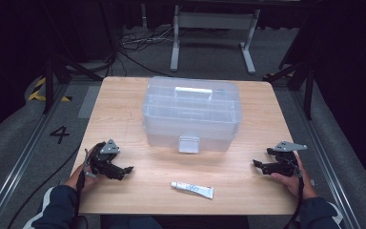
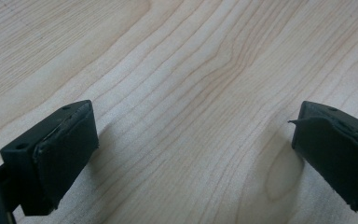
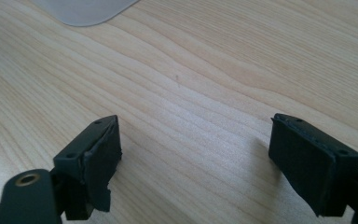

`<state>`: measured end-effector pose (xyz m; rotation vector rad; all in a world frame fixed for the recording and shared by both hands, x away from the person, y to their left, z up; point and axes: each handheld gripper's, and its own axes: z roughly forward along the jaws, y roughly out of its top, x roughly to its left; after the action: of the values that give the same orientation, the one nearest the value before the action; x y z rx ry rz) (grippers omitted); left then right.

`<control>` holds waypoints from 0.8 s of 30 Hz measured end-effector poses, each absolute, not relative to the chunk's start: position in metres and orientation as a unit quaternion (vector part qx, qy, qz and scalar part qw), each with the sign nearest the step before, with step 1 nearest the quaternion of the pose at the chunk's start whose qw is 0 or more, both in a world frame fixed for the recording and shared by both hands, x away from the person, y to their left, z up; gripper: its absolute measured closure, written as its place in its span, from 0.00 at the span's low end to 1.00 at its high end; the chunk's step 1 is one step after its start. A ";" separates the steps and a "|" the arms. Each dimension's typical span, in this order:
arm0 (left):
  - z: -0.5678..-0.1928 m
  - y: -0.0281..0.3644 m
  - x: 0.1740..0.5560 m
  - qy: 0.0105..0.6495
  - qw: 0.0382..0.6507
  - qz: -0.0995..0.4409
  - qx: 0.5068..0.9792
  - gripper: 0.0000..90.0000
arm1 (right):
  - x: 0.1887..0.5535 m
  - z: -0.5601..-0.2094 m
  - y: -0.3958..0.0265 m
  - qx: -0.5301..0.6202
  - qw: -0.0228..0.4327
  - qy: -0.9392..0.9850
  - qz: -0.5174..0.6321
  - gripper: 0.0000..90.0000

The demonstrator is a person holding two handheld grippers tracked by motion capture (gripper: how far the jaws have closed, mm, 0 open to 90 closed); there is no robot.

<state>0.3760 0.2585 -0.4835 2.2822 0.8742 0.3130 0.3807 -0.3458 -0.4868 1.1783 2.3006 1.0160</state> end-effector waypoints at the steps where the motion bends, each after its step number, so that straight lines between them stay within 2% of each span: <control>1: -0.483 0.258 0.376 0.337 0.332 0.121 0.873 0.01 | 0.381 -0.487 -0.346 0.418 0.182 0.814 0.360 0.19; 24: -0.483 0.259 0.378 0.325 0.331 0.118 0.878 0.00 | 0.382 -0.483 -0.353 0.426 0.180 0.816 0.348 0.20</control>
<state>0.3783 0.2586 -0.4833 2.2944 0.8494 0.3085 0.3821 -0.3533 -0.4833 1.2032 2.3064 0.9822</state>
